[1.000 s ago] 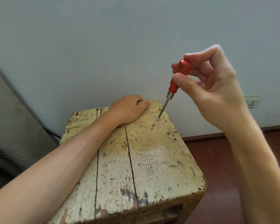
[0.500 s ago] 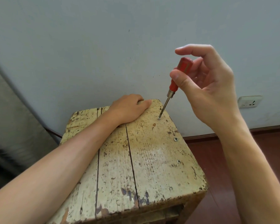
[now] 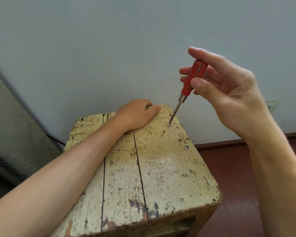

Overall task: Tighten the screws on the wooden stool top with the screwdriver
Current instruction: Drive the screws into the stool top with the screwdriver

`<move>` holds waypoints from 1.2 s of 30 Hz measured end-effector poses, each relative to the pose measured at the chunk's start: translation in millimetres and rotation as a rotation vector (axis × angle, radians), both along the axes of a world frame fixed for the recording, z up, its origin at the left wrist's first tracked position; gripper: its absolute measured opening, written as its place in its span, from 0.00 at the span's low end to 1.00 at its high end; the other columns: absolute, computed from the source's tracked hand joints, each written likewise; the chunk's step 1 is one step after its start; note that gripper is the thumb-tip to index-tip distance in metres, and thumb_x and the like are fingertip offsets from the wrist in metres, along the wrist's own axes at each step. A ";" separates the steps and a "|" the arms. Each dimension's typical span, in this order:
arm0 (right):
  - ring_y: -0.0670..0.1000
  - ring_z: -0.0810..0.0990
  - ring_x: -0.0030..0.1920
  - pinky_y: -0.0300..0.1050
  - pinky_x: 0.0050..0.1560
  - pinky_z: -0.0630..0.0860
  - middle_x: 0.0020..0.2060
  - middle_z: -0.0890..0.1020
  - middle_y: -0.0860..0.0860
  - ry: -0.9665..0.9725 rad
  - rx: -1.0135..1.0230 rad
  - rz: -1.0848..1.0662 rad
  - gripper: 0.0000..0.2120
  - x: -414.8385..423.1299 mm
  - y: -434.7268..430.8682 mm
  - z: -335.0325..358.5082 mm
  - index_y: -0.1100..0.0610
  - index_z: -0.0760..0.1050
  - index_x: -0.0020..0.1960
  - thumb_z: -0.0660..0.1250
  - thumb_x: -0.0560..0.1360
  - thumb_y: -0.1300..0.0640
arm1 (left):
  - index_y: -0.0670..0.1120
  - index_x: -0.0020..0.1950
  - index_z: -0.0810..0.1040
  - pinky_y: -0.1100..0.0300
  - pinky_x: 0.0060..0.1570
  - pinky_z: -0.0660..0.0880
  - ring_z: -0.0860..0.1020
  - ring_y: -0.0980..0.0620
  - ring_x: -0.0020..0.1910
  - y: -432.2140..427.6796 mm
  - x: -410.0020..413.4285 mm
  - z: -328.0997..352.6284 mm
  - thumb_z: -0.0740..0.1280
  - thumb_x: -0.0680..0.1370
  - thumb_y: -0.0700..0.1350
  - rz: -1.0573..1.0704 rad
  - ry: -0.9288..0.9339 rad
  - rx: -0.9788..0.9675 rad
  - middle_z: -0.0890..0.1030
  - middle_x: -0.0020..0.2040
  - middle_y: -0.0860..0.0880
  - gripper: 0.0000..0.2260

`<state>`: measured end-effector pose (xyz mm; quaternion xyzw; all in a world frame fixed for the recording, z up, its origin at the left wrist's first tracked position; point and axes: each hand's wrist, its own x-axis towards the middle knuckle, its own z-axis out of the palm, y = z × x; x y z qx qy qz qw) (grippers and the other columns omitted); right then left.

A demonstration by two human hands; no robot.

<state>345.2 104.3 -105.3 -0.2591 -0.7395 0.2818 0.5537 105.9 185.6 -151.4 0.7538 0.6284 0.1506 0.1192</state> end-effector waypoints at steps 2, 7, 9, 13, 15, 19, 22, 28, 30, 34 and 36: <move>0.52 0.87 0.60 0.38 0.60 0.80 0.59 0.86 0.57 0.017 0.001 -0.016 0.22 -1.1 -0.6 -1.0 0.57 0.73 0.77 0.66 0.85 0.69 | 0.54 0.57 0.80 0.47 0.58 0.75 0.79 0.49 0.53 -0.2 0.5 0.1 0.55 0.82 0.67 -0.001 0.000 -0.002 0.82 0.52 0.55 0.22; 0.52 0.88 0.52 0.47 0.56 0.84 0.52 0.85 0.55 0.029 0.046 -0.105 0.19 -10.6 -2.0 -0.5 0.54 0.75 0.72 0.68 0.84 0.68 | 0.54 0.58 0.81 0.48 0.58 0.75 0.79 0.49 0.54 -1.0 0.6 0.7 0.55 0.82 0.67 -0.002 0.003 0.003 0.82 0.54 0.54 0.22; 0.49 0.88 0.49 0.49 0.54 0.85 0.48 0.82 0.48 0.019 0.095 -0.185 0.19 -16.8 -2.2 -0.9 0.51 0.76 0.69 0.70 0.83 0.66 | 0.54 0.58 0.81 0.49 0.57 0.75 0.79 0.49 0.53 -1.1 0.4 0.9 0.55 0.82 0.67 0.001 0.006 0.005 0.82 0.53 0.54 0.22; 0.49 0.88 0.46 0.56 0.51 0.84 0.46 0.81 0.41 0.030 0.115 -0.247 0.16 -23.1 -2.0 -3.0 0.48 0.77 0.67 0.72 0.82 0.63 | 0.55 0.59 0.80 0.49 0.55 0.75 0.79 0.50 0.53 -1.0 0.6 0.9 0.54 0.82 0.68 0.002 0.014 0.002 0.82 0.53 0.55 0.23; 0.50 0.88 0.45 0.58 0.50 0.84 0.46 0.82 0.41 0.038 0.108 -0.253 0.16 -22.7 -1.5 -3.3 0.48 0.78 0.66 0.73 0.82 0.62 | 0.55 0.59 0.80 0.49 0.55 0.74 0.79 0.50 0.53 -0.9 0.5 1.0 0.54 0.82 0.68 -0.001 0.009 -0.003 0.82 0.53 0.55 0.23; 0.51 0.89 0.45 0.62 0.48 0.84 0.44 0.83 0.40 0.054 0.099 -0.264 0.15 -21.5 -1.5 -3.0 0.47 0.79 0.64 0.75 0.81 0.60 | 0.54 0.58 0.80 0.49 0.56 0.75 0.79 0.50 0.52 -0.7 0.4 0.8 0.54 0.82 0.68 -0.003 0.009 -0.001 0.82 0.52 0.55 0.23; 0.51 0.89 0.45 0.64 0.47 0.83 0.45 0.83 0.40 0.054 0.089 -0.255 0.16 -21.1 -1.6 -2.5 0.46 0.79 0.64 0.75 0.80 0.60 | 0.54 0.57 0.80 0.47 0.57 0.76 0.79 0.50 0.51 -0.7 0.1 0.9 0.55 0.82 0.67 -0.005 0.009 -0.004 0.82 0.51 0.55 0.22; 0.54 0.87 0.59 0.55 0.62 0.84 0.58 0.85 0.60 0.003 0.050 -0.054 0.21 -5.1 -0.7 -0.2 0.52 0.75 0.74 0.67 0.84 0.67 | 0.54 0.56 0.80 0.47 0.57 0.76 0.79 0.50 0.51 -0.4 0.1 1.3 0.55 0.82 0.67 -0.008 0.008 -0.009 0.82 0.51 0.55 0.22; 0.53 0.86 0.63 0.52 0.65 0.82 0.60 0.85 0.59 0.007 0.034 -0.027 0.21 -3.5 -1.2 1.4 0.52 0.74 0.74 0.66 0.84 0.68 | 0.54 0.56 0.80 0.47 0.58 0.76 0.79 0.50 0.51 -0.3 0.0 1.4 0.55 0.82 0.67 -0.009 0.009 -0.009 0.82 0.51 0.55 0.22; 0.54 0.88 0.58 0.51 0.64 0.83 0.57 0.86 0.58 0.041 0.025 -0.051 0.19 -3.0 -1.9 1.4 0.53 0.77 0.71 0.69 0.83 0.68 | 0.55 0.55 0.80 0.47 0.58 0.76 0.79 0.50 0.51 -0.6 0.4 0.6 0.55 0.82 0.67 -0.009 0.015 -0.005 0.81 0.51 0.55 0.21; 0.55 0.89 0.53 0.53 0.62 0.84 0.54 0.87 0.57 0.054 0.033 -0.079 0.17 -4.6 -2.4 1.8 0.54 0.78 0.68 0.71 0.82 0.68 | 0.54 0.55 0.80 0.47 0.57 0.76 0.79 0.50 0.51 -0.8 0.7 0.8 0.55 0.82 0.67 -0.008 0.017 0.000 0.81 0.50 0.55 0.21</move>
